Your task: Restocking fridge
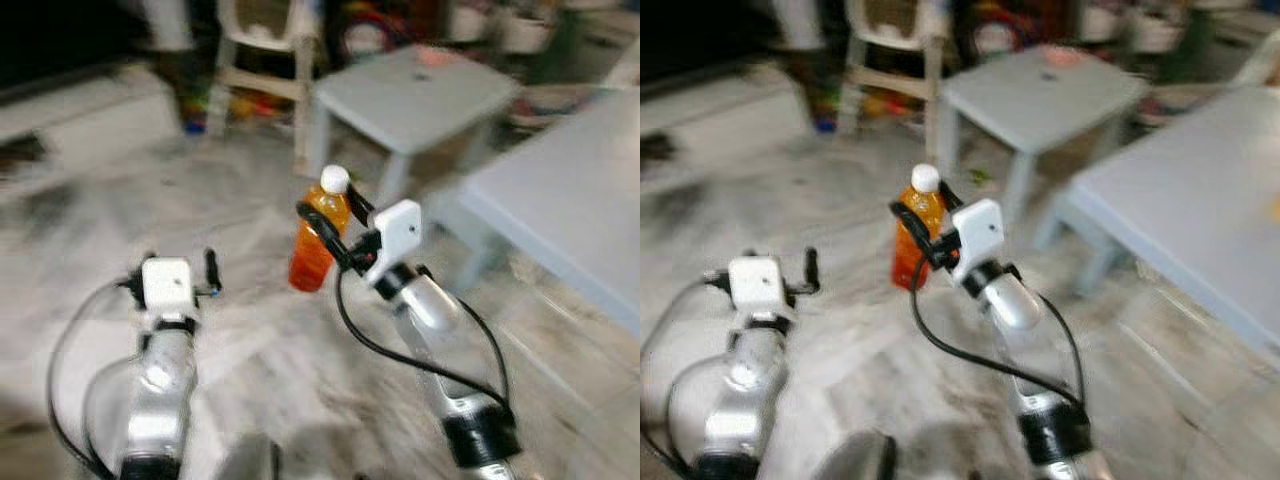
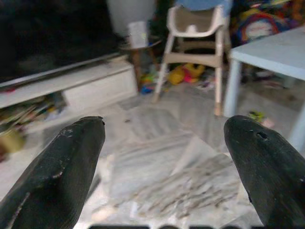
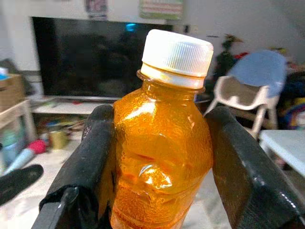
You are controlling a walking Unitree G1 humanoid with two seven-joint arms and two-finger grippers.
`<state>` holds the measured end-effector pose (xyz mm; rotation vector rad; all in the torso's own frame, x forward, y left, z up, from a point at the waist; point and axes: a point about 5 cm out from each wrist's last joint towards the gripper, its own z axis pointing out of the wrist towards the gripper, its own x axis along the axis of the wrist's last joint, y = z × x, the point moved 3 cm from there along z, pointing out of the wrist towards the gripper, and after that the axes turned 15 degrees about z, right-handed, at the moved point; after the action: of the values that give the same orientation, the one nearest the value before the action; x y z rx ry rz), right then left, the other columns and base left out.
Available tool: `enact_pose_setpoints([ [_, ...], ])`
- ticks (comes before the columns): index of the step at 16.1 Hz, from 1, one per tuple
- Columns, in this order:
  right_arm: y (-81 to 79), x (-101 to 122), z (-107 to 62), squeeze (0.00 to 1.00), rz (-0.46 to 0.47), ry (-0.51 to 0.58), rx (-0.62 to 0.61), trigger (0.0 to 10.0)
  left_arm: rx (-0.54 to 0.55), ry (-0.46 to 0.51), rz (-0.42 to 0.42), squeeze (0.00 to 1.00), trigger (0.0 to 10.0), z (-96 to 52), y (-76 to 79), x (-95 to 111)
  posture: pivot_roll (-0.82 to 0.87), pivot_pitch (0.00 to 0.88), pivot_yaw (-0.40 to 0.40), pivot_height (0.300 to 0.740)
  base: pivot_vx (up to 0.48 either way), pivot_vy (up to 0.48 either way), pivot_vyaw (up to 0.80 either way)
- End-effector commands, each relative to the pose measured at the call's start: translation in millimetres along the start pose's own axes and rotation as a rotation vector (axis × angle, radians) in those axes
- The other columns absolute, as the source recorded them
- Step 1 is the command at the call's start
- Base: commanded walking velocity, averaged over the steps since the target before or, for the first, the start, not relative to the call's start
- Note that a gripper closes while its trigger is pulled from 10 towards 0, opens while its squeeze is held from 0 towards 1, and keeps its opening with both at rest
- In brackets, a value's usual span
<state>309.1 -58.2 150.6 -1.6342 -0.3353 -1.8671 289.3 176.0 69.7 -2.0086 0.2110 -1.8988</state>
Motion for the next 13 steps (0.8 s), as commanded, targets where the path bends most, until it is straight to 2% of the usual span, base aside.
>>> enact_pose_setpoints([
  [1, 3.5, 3.7, -2.1, 0.0, -0.008, 0.019, -0.011, 10.0, -0.005, 0.003, 0.015, 0.0, 10.0, -2.0, -0.2, -0.1, 0.07, 0.021, -0.035, 0.74, 0.0, 0.0, 0.8],
  [7, 9.4, -6.7, -12.6, 0.0, 0.01, 0.0, -0.057, 10.0, -0.016, -0.012, 0.024, 0.0, 10.0, -9.3, 0.8, -7.2, 0.07, 0.002, -0.027, 0.74, 0.0, 0.0, 0.8],
  [13, 18.2, -27.6, -20.6, 0.0, 0.044, -0.036, -0.11, 10.0, -0.071, -0.04, 0.019, 0.0, 10.0, -13.2, 9.8, -17.7, 0.1, 0.0, -0.04, 0.74, 0.0, 0.0, 0.8],
])
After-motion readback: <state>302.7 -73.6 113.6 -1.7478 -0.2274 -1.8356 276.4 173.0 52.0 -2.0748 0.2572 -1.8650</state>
